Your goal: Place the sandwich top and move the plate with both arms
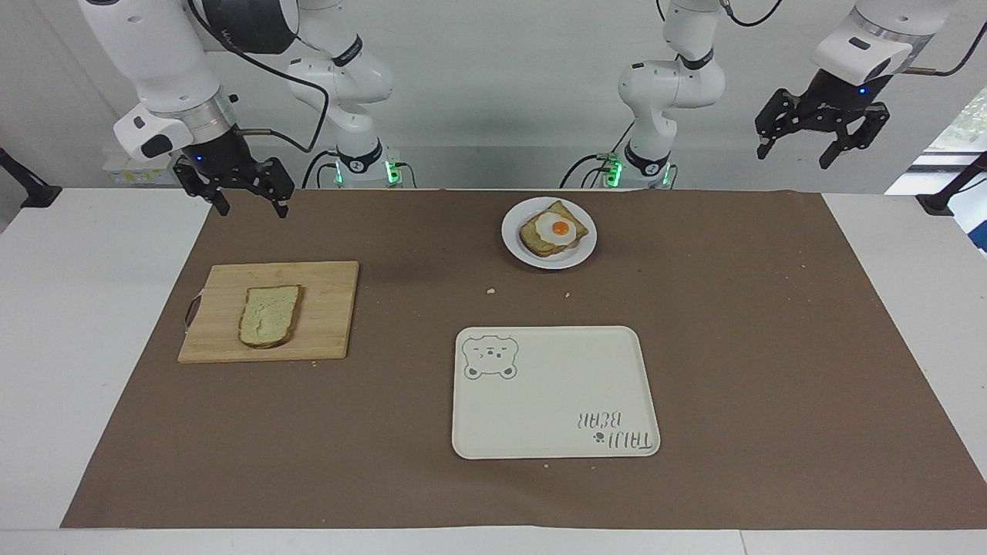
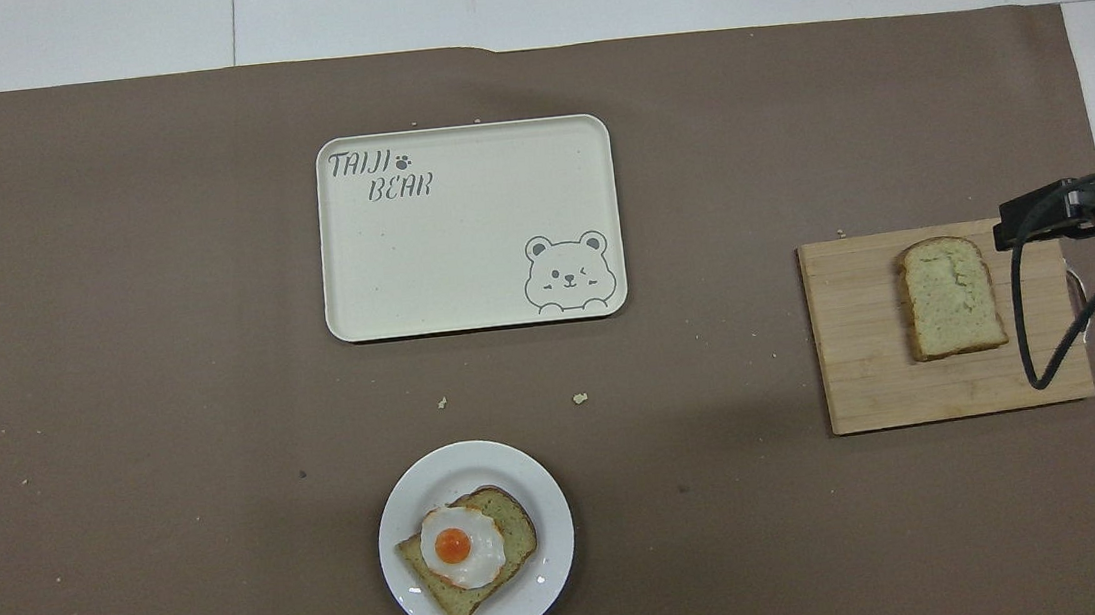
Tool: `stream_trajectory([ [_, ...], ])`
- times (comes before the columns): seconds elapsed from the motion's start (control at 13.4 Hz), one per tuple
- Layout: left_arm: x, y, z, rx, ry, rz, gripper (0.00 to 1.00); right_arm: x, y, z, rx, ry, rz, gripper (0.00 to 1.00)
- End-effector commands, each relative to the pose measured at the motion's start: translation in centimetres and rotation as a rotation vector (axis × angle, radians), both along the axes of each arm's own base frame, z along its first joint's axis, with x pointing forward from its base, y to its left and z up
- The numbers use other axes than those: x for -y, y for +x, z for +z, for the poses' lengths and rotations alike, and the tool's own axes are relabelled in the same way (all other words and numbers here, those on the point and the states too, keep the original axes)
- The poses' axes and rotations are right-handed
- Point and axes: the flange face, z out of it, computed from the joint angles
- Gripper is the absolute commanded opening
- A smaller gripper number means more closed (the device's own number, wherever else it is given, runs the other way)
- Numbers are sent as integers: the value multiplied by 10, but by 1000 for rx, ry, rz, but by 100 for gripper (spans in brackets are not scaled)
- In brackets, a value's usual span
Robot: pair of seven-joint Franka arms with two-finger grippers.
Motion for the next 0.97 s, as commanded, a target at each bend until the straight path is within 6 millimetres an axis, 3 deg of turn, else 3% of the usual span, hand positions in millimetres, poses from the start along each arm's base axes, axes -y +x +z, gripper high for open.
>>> stream_trajectory([
  [0.0,-2,-9,1,-5,9,10,100,5,0,2,0,6,9,100],
  [0.9,-2,-8,1,-6,9,10,100,1,0,3,5,19,16,100],
])
